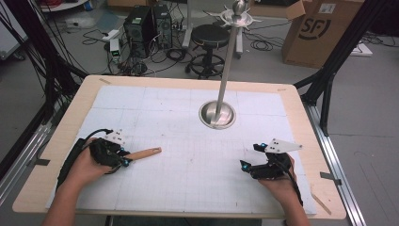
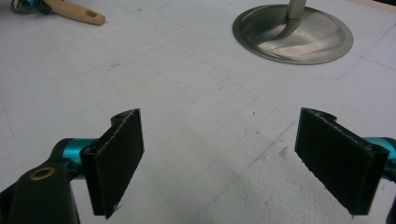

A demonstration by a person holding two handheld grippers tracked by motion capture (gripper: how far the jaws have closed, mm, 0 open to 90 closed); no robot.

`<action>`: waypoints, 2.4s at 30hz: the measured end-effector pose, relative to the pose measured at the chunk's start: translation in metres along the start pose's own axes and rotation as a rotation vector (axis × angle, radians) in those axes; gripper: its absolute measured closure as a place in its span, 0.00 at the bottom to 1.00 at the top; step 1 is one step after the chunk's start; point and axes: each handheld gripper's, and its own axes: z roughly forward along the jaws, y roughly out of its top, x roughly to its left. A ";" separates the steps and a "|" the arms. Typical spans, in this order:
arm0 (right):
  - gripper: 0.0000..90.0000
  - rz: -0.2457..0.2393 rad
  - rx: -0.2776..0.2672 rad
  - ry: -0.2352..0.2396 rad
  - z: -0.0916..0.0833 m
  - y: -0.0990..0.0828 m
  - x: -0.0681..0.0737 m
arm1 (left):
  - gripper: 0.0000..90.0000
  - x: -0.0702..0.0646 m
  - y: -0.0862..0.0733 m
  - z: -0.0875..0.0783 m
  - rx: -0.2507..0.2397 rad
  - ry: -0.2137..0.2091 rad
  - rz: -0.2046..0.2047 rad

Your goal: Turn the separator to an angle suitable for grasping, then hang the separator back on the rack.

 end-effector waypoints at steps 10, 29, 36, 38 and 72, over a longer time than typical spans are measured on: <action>0.16 -0.001 0.005 -0.002 0.000 -0.001 0.000 | 0.60 -0.002 0.003 0.001 0.023 0.056 -0.006; 0.16 -0.006 0.016 -0.005 0.001 -0.001 0.001 | 0.75 -0.001 0.030 0.007 0.239 0.028 0.005; 0.16 -0.004 0.018 -0.005 0.001 -0.001 0.001 | 0.77 0.001 0.019 0.003 0.145 0.011 0.012; 0.16 -0.004 0.015 -0.007 0.001 -0.001 0.000 | 0.77 0.001 0.017 0.002 0.107 -0.005 0.021; 0.16 0.024 0.007 -0.016 -0.001 -0.003 -0.001 | 0.77 0.000 0.013 -0.031 -0.411 -0.077 -0.012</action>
